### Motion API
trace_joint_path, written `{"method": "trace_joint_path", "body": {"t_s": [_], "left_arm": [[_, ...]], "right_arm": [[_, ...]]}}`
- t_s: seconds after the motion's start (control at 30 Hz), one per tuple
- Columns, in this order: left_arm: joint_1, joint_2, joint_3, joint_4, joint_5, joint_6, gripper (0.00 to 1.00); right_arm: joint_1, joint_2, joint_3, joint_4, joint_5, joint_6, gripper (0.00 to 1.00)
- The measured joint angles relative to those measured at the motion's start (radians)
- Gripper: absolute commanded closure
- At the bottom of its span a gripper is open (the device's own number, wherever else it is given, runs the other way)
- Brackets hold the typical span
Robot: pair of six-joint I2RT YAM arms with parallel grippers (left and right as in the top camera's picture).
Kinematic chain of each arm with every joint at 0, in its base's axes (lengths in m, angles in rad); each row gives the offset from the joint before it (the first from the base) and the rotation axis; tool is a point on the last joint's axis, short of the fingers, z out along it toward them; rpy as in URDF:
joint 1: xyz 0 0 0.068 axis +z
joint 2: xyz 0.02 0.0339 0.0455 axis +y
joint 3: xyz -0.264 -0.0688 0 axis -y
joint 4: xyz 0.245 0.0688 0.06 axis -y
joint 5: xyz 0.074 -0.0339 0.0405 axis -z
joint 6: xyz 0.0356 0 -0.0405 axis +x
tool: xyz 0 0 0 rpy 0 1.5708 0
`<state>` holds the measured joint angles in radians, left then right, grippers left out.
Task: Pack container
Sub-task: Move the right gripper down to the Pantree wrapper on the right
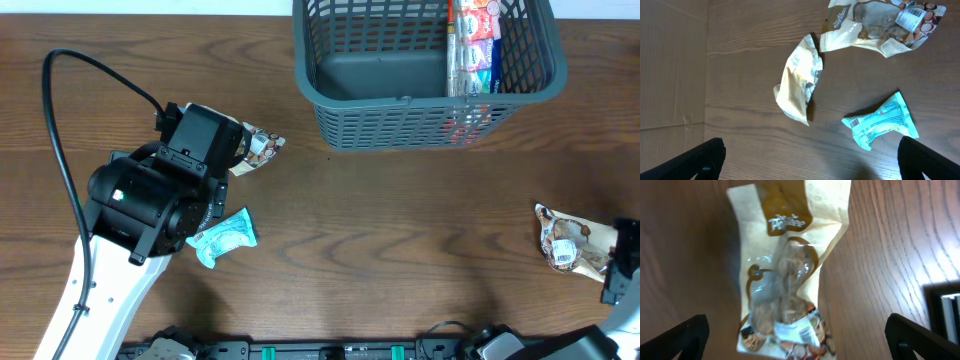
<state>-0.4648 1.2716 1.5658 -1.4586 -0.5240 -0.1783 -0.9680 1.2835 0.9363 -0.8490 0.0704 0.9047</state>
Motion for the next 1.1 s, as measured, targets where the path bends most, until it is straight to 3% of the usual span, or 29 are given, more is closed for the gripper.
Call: {"method": "trace_joint_path", "body": {"t_s": [0.43,1.1], "left_arm": [[0.000,0.000,0.000,0.000,0.000,0.000,0.01],[0.000,0.000,0.000,0.000,0.000,0.000,0.01]], "right_arm": [[-0.018,0.114,-0.080,0.210,-0.080,-0.049,0.01],[-0.018,0.235,-0.081,0.245,-0.048,0.164,0.01]]}}
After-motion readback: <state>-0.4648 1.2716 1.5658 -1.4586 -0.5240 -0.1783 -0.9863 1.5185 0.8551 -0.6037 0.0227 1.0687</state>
